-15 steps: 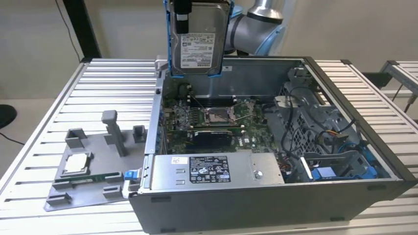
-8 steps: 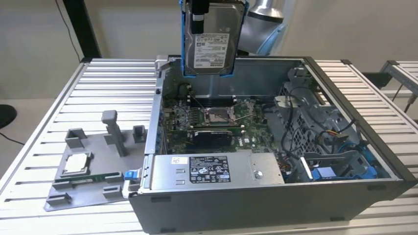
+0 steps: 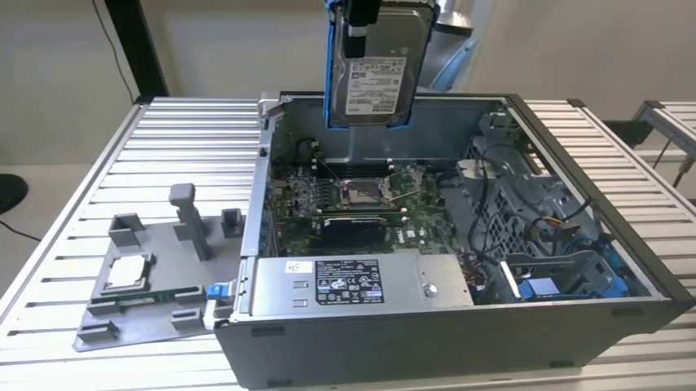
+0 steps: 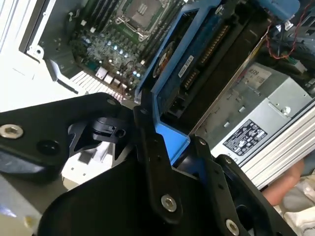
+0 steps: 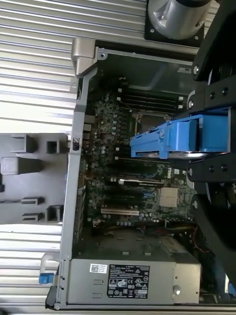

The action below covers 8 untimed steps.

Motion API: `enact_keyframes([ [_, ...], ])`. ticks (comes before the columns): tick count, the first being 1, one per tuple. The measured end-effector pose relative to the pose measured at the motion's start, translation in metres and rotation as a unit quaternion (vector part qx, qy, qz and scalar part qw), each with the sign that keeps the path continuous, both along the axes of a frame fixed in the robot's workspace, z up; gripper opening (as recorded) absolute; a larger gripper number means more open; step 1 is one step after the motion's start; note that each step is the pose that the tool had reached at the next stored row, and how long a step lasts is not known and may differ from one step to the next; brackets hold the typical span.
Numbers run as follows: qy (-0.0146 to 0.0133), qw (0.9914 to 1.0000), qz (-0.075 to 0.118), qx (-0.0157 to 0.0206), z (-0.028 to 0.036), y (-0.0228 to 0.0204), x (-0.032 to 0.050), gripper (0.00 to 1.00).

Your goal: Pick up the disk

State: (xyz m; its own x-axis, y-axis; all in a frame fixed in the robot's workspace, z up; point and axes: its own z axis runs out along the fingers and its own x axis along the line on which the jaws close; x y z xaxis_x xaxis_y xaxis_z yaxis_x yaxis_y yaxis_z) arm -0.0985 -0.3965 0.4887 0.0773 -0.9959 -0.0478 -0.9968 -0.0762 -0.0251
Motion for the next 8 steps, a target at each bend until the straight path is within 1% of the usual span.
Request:
enact_keyframes([
  [4, -0.0001, 1.0, 0.0, 0.0001, -0.0001, -0.0026, 0.0101, 0.0],
  [8, 0.0, 1.0, 0.0, -0.0001, -0.0002, -0.0066, 0.0162, 0.0],
])
